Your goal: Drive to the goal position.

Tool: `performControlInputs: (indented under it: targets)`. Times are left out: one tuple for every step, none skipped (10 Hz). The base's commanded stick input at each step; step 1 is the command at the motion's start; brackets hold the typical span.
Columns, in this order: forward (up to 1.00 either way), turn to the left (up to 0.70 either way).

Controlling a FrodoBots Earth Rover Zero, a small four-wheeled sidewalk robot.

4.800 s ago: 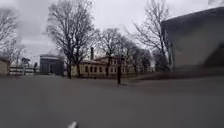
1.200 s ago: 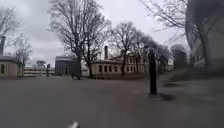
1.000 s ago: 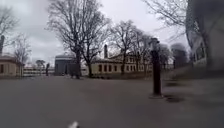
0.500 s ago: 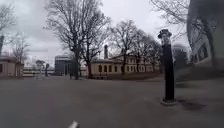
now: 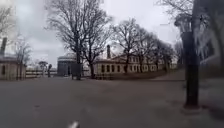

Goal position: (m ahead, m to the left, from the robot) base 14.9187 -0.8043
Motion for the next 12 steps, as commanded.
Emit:
performControlInputs:
  targets:
    - [1.0, 0.0]
    - [1.0, 0.0]
    - [1.0, 0.0]
    - [1.0, 0.0]
    - [1.0, 0.0]
    - [1.0, 0.0]
    - [1.0, 0.0]
    - [1.0, 0.0]
    - [1.0, 0.0]
    - [1.0, 0.0]
    - [1.0, 0.0]
    - [1.0, 0.0]
